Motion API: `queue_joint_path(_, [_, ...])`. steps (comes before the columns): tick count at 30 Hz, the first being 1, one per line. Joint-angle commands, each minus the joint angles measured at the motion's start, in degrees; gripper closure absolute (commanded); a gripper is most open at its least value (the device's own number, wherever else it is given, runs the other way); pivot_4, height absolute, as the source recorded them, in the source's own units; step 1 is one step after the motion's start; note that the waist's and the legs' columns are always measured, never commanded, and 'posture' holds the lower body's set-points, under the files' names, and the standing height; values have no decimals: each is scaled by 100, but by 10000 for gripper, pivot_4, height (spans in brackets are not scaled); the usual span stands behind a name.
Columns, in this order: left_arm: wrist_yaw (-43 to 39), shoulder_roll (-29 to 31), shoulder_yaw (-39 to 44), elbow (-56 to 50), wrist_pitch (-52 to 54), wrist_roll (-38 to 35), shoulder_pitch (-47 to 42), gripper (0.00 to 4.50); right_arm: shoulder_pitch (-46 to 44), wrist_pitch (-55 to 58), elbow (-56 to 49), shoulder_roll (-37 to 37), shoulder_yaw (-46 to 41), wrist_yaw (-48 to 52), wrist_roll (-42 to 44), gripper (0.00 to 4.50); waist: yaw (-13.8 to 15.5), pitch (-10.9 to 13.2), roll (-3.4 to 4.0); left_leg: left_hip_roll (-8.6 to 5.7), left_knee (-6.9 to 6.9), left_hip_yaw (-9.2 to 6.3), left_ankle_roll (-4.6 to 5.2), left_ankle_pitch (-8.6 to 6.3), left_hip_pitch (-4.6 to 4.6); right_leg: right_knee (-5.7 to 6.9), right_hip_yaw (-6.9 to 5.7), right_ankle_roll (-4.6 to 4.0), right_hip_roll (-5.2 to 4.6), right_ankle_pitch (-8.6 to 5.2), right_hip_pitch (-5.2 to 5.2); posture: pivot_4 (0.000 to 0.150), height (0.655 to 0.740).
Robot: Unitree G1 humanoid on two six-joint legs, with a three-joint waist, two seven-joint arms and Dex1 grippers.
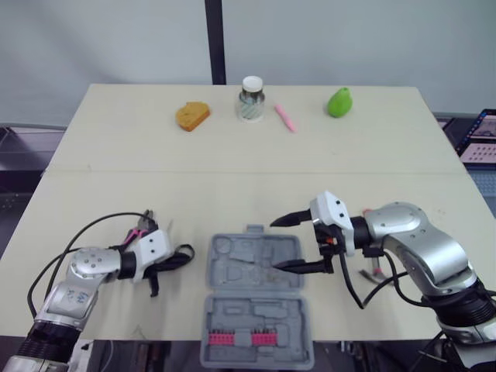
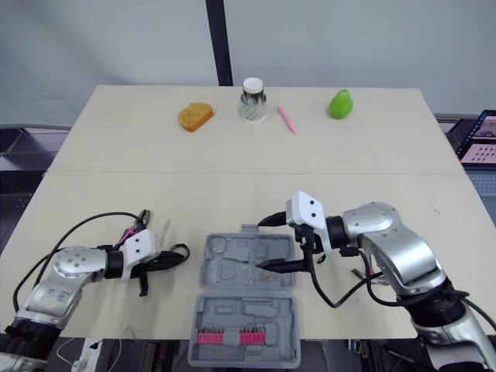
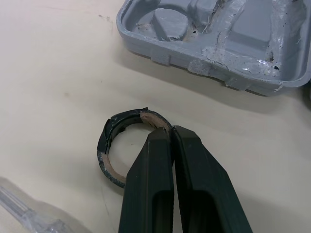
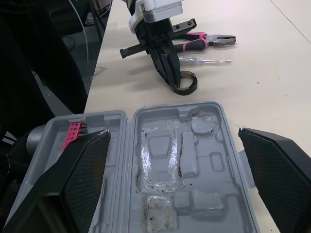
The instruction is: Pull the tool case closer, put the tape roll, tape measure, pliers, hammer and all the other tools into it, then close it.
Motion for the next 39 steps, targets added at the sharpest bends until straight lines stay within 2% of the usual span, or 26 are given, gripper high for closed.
queue_joint_path(1, [-102,70,137,-309,67,-228,0,44544,34,-22,-257,31,-50,-41,98,0,1,0,0,0,0,0,0,0,0,0,0,0,0,0,0,1500,7400])
queue_joint_path(10, [-311,192,471,-1118,851,-1032,-352,44544,112,21,-296,-31,-317,-67,271,0,8,0,-1,-1,1,0,0,0,0,1,1,0,-1,0,1,1500,7400])
queue_joint_path(14, [-265,-186,258,-1329,1116,-1342,-645,44544,262,70,-390,-307,-590,-64,366,0,33,-1,-2,-4,4,-1,2,1,-1,1,2,0,-3,0,3,1500,7400])
queue_joint_path(19, [-174,-781,21,-1085,1178,-1437,-888,44544,504,141,-569,-601,-910,-61,500,0,25,-3,-7,-5,7,-1,4,2,0,0,1,0,-3,0,7,1500,7400])
queue_joint_path(23, [-195,-958,-125,-800,1101,-1320,-938,44544,618,223,-720,-737,-1081,-148,571,0,5,-4,-7,2,5,1,4,3,2,-1,0,0,3,0,6,1500,7400])
queue_joint_path(39, [-450,-1006,-642,96,387,-757,-1039,44544,943,301,-988,-1023,-1588,-510,715,0,34,-3,-10,-3,8,-1,6,3,-1,-5,0,0,-2,0,9,1500,7400])
